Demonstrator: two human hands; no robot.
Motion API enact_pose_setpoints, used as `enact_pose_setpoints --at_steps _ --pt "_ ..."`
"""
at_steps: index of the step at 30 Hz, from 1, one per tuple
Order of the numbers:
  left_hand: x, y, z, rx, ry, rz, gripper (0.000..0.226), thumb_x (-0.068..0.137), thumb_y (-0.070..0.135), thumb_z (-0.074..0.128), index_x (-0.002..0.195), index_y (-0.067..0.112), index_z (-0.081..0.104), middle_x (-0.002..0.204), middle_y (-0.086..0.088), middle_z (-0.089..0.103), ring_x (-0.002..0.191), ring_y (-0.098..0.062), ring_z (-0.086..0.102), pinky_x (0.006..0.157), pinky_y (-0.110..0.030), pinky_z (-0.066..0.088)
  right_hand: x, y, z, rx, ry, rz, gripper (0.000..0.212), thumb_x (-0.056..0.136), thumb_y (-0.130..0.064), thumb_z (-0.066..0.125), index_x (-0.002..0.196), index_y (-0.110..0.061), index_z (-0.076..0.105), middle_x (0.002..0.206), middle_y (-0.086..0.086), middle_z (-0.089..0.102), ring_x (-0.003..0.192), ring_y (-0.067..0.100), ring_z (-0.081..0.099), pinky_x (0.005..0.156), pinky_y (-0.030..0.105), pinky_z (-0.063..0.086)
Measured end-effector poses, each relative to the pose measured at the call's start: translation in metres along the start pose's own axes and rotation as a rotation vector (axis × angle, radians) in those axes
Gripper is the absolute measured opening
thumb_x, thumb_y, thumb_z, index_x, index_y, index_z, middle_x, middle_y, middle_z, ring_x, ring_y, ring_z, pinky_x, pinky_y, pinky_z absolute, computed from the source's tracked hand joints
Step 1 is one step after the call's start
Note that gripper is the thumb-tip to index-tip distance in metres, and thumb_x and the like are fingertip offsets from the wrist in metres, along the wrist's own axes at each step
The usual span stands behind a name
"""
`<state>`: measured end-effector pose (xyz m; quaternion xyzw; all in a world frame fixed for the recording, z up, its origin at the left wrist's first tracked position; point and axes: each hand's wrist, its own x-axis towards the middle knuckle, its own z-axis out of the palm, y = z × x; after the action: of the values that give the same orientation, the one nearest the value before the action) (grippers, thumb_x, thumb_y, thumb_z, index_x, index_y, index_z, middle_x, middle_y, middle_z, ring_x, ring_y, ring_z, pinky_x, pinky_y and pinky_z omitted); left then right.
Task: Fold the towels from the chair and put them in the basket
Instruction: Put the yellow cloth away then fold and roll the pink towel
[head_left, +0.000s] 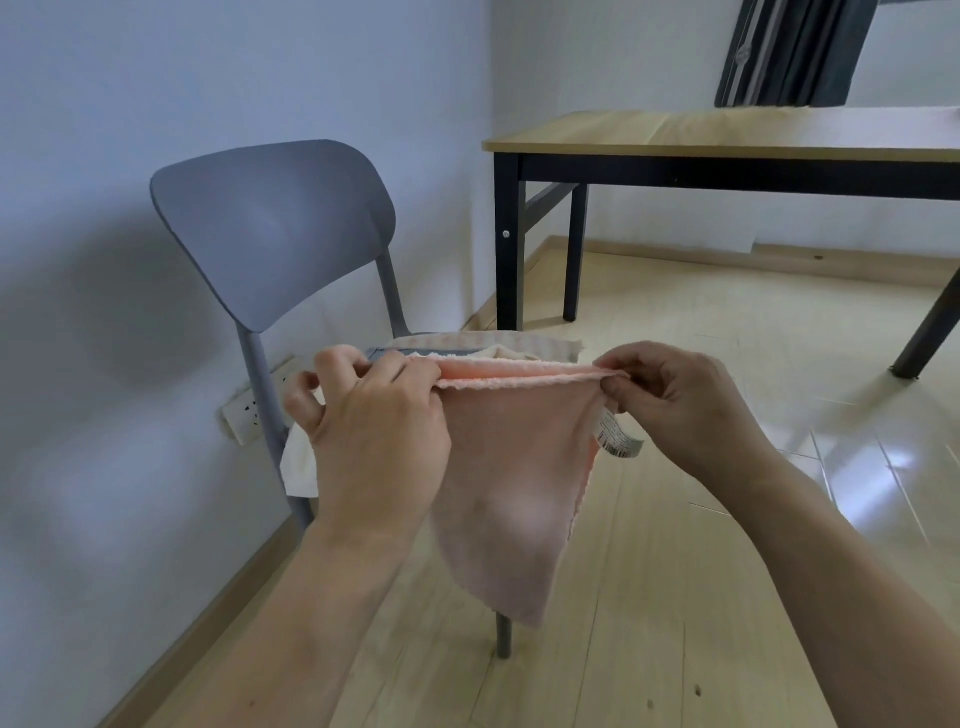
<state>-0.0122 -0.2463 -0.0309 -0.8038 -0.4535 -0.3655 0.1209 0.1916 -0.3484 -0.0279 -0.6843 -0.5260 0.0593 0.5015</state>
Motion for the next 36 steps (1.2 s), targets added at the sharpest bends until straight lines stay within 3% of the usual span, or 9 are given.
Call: enact_pose_setpoints --at_steps 4,8,11,17,22,26,29,33,36 --pt "0.002 0.001 -0.004 0.009 0.012 0.003 0.015 0.085 0.012 0.06 0.083 0.021 0.072 0.081 0.006 0.069 0.093 -0.025 0.034 0.083 -0.05 0.039 0.001 -0.014 0.001 -0.003 -0.07 0.122 0.02 0.092 -0.006 0.055 0.081 -0.02 0.065 0.072 0.002 0.067 0.067 0.013 0.06 0.066 0.02 0.05" --pt "0.002 0.005 -0.007 -0.002 0.041 0.003 0.014 0.084 0.01 0.063 0.081 0.021 0.071 0.079 0.006 0.066 0.09 -0.025 0.033 0.08 -0.048 0.038 -0.001 -0.018 0.008 0.412 -0.115 0.448 0.013 0.088 -0.015 0.045 0.081 -0.007 0.053 0.07 0.007 0.043 0.068 0.027 0.04 0.061 0.037 0.036" --pt "0.0 0.009 -0.009 -0.017 0.074 0.022 0.013 0.083 0.01 0.064 0.078 0.021 0.069 0.075 0.006 0.064 0.088 -0.024 0.033 0.078 -0.046 0.036 -0.006 -0.026 0.014 0.503 -0.049 0.519 0.018 0.082 -0.021 0.041 0.065 -0.014 0.04 0.059 0.001 0.031 0.059 0.018 0.031 0.059 0.036 0.026" --pt "-0.004 0.009 -0.01 -0.026 0.1 0.044 0.015 0.086 0.013 0.062 0.077 0.022 0.07 0.076 0.007 0.064 0.087 -0.024 0.036 0.08 -0.046 0.038 -0.015 -0.035 0.011 0.333 -0.105 0.332 0.032 0.094 -0.014 0.032 0.062 -0.017 0.027 0.061 -0.001 0.028 0.058 0.013 0.029 0.058 0.032 0.026" --pt "-0.006 0.007 -0.012 -0.057 0.101 0.034 0.017 0.088 0.015 0.055 0.081 0.022 0.07 0.079 0.006 0.067 0.088 -0.024 0.035 0.079 -0.048 0.04 -0.023 -0.035 0.004 0.006 -0.359 0.146 0.04 0.088 -0.053 0.044 0.074 -0.017 0.045 0.07 -0.008 0.044 0.059 0.001 0.041 0.056 0.016 0.034" --pt "-0.007 0.007 -0.012 -0.051 0.092 0.023 0.02 0.089 0.019 0.051 0.084 0.022 0.071 0.081 0.007 0.068 0.088 -0.025 0.036 0.079 -0.049 0.039 -0.027 -0.027 0.001 -0.104 -0.274 0.036 0.03 0.092 -0.038 0.055 0.08 -0.01 0.051 0.067 -0.007 0.046 0.055 0.003 0.039 0.05 0.015 0.033" --pt "-0.009 0.006 -0.012 -0.073 0.102 0.044 0.017 0.089 0.019 0.052 0.089 0.021 0.069 0.083 0.007 0.068 0.089 -0.023 0.035 0.08 -0.049 0.039 -0.026 -0.019 -0.003 -0.118 -0.148 -0.025 0.014 0.091 -0.028 0.061 0.08 -0.021 0.054 0.067 -0.007 0.052 0.057 0.004 0.043 0.054 0.017 0.035" --pt "-0.01 0.009 -0.013 -0.07 0.152 0.077 0.028 0.079 0.009 0.067 0.105 0.018 0.062 0.079 0.007 0.066 0.087 -0.019 0.034 0.081 -0.038 0.022 -0.023 -0.01 -0.008 -0.119 -0.073 -0.062 0.024 0.088 -0.021 0.065 0.074 -0.035 0.052 0.068 -0.009 0.06 0.061 0.006 0.05 0.059 0.018 0.039" --pt "-0.011 0.008 -0.01 -0.031 0.105 0.09 0.035 0.081 0.011 0.061 0.114 0.019 0.064 0.088 0.006 0.069 0.089 -0.022 0.036 0.082 -0.041 0.024 -0.023 -0.011 -0.01 -0.145 -0.115 -0.074 0.024 0.09 -0.018 0.063 0.076 -0.035 0.053 0.071 -0.013 0.061 0.063 0.0 0.054 0.058 0.011 0.04"
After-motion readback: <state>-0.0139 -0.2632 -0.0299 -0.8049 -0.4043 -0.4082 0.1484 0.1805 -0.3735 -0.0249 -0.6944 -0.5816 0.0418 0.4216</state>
